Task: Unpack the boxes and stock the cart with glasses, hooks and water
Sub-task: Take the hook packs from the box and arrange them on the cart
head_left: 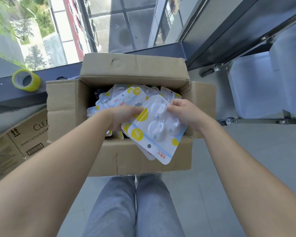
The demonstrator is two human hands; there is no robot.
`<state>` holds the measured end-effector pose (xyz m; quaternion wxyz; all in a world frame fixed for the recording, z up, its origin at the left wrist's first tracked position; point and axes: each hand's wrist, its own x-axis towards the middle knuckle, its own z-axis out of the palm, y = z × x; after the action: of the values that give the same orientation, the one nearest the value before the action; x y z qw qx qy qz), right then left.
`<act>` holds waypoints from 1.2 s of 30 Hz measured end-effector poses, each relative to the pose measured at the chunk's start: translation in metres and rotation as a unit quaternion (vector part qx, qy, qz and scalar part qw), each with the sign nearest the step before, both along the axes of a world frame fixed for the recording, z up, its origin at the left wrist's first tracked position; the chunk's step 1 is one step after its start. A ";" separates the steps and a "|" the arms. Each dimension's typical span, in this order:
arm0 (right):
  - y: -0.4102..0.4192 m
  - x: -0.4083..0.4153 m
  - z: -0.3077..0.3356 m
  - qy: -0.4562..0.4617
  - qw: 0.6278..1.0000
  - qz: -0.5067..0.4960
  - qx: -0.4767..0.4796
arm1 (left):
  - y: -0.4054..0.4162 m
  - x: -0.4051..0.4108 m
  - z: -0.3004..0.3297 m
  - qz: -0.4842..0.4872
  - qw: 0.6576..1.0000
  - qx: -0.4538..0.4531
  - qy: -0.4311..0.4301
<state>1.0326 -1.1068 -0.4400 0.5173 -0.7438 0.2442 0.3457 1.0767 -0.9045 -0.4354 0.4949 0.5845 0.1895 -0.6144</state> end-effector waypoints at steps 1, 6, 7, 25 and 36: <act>0.002 -0.002 -0.002 -0.005 1.000 0.000 0.000 | -0.002 -0.003 0.001 -0.016 1.000 0.001 -0.013; 0.009 -0.011 -0.007 -0.031 0.999 -0.040 0.004 | 0.005 -0.015 -0.007 -0.017 0.996 -0.070 0.046; 0.009 -0.013 -0.008 -0.031 0.999 -0.039 0.001 | 0.008 -0.017 -0.008 -0.013 0.994 -0.083 0.066; -0.102 -0.105 0.025 0.080 0.958 -0.207 0.182 | -0.091 -0.043 0.006 -0.078 0.993 -0.083 -0.038; -0.223 -0.244 0.026 0.001 0.834 -0.473 0.283 | -0.276 -0.145 0.047 0.048 0.991 -0.023 -0.122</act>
<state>0.7882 -1.3299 -0.4144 0.8052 -0.3581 0.4588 0.1136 0.9317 -1.1806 -0.3887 0.5562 0.6341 0.1414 -0.5182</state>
